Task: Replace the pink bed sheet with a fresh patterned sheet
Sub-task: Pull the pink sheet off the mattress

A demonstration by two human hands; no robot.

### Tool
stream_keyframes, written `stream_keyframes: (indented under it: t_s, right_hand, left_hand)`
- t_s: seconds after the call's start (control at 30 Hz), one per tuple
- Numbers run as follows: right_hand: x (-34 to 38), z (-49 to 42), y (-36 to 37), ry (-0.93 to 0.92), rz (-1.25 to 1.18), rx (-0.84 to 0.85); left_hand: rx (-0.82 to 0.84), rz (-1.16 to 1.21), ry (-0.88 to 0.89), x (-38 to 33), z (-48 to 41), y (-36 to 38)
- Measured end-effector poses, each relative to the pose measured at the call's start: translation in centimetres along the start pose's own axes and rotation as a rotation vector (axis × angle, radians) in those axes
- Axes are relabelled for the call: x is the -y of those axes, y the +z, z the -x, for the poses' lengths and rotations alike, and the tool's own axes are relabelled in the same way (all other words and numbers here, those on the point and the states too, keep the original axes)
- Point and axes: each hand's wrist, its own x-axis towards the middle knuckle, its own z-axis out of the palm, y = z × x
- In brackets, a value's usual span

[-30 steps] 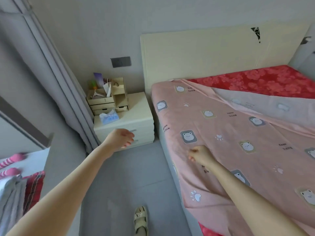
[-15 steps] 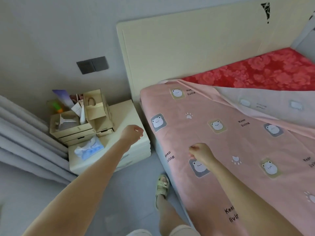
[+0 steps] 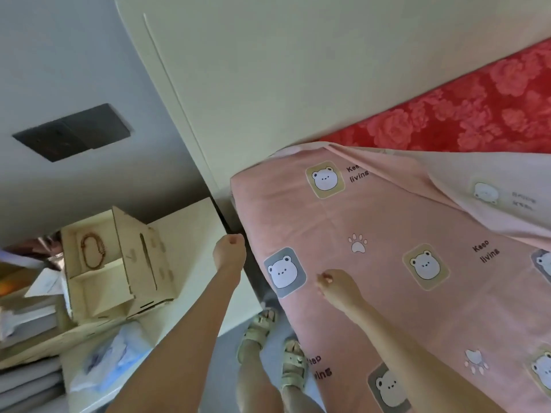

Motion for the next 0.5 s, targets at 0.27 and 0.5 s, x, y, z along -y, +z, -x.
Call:
stream_keyframes:
  t_s: [0.27, 0.5]
  right_hand:
    - [3.8, -9.7, 1.4, 0.105, -0.125, 0.012]
    - [5.0, -14.7, 2.7, 0.156, -0.208, 0.069]
  left_hand:
    - [0.113, 0.153, -0.160, -1.7, -14.9, 6.7]
    - [0.061, -0.073, 0.050, -0.7, -20.3, 7.2]
